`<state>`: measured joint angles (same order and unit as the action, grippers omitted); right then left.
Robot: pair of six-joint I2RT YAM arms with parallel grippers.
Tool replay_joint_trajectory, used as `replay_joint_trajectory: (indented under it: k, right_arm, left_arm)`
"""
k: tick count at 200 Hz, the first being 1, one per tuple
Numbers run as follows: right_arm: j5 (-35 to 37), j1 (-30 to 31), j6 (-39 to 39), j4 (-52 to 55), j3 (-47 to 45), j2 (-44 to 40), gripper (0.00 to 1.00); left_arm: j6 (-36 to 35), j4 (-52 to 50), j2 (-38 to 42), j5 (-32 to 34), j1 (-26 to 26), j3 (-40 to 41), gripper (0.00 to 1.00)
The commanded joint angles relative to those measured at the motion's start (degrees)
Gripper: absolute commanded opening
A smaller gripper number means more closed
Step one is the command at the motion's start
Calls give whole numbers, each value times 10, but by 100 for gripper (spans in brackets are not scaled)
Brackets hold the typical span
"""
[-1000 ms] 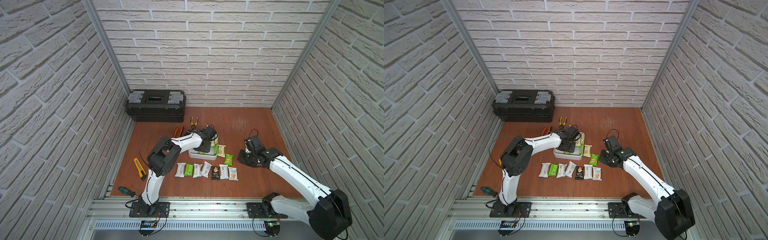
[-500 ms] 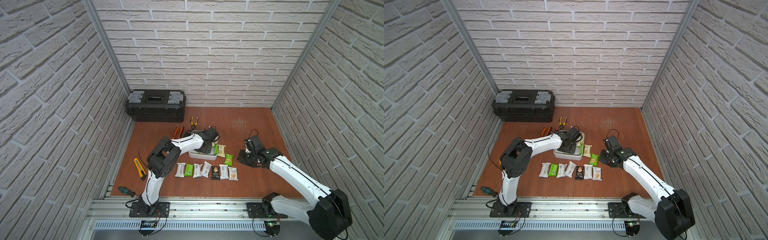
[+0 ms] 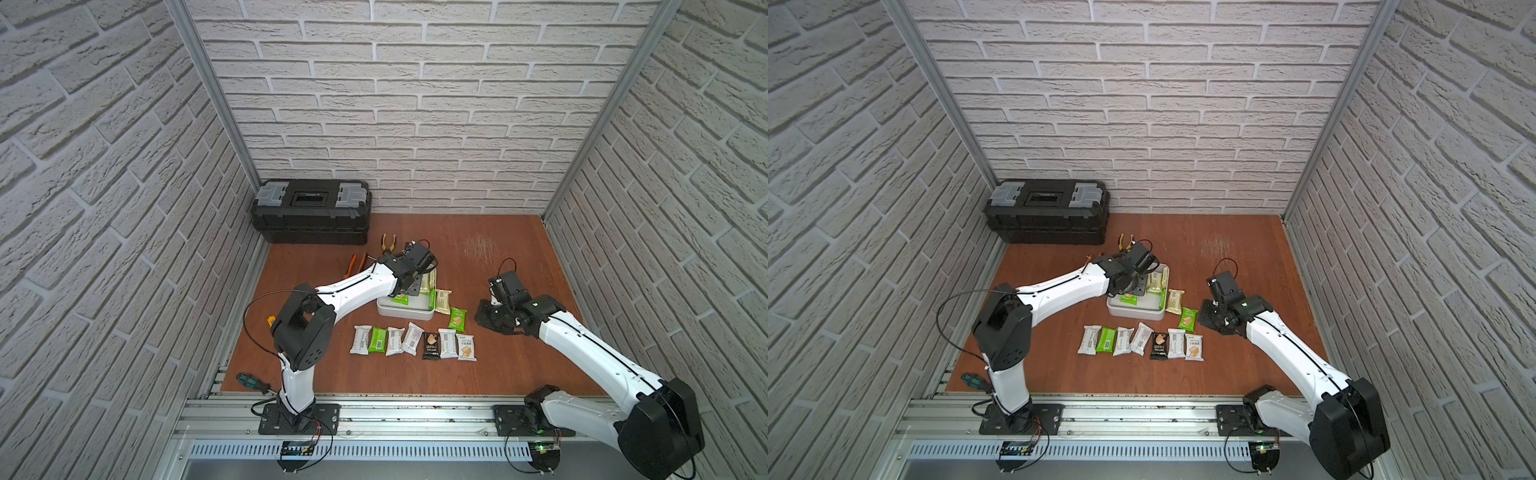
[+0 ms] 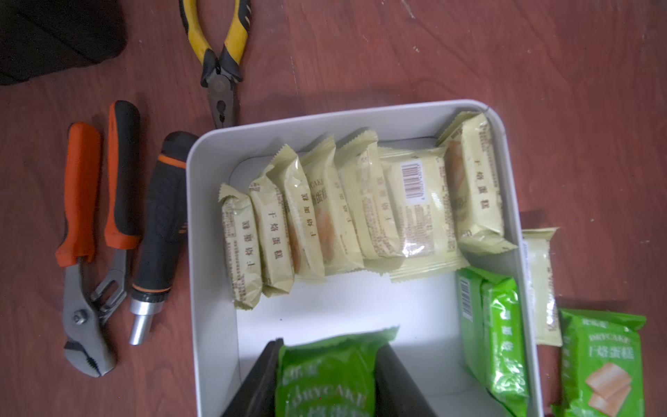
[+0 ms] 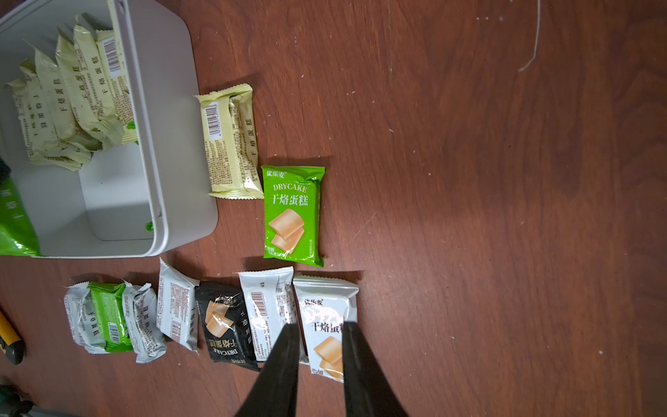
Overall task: Take the cookies out of the storage box
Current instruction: Pick up the cookie from the storage box, then place the cookie at the center of the board.
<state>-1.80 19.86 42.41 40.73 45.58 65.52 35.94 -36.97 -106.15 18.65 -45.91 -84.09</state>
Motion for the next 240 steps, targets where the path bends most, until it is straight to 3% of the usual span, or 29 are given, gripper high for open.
replay_joint_trajectory:
  k: [1, 74, 93, 153, 240]
  right_arm:
    - [-2, -6, -7, -9, 11, 0, 27]
    - [-15, -6, -9, -23, 12, 18, 27]
    - [-17, -6, -11, -25, 17, 24, 27]
    - [-23, -6, -15, -24, 27, 36, 27]
    - [-16, -5, -18, -13, 55, 49, 27]
  left_arm:
    - [0, -21, 53, 18, 19, 20, 41]
    - [47, -34, 216, 27, 113, 194, 40]
    - [49, -15, 227, -12, 126, 232, 40]
    - [7, 67, 181, -59, 154, 270, 40]
    - [9, 173, 102, -83, 160, 309, 43]
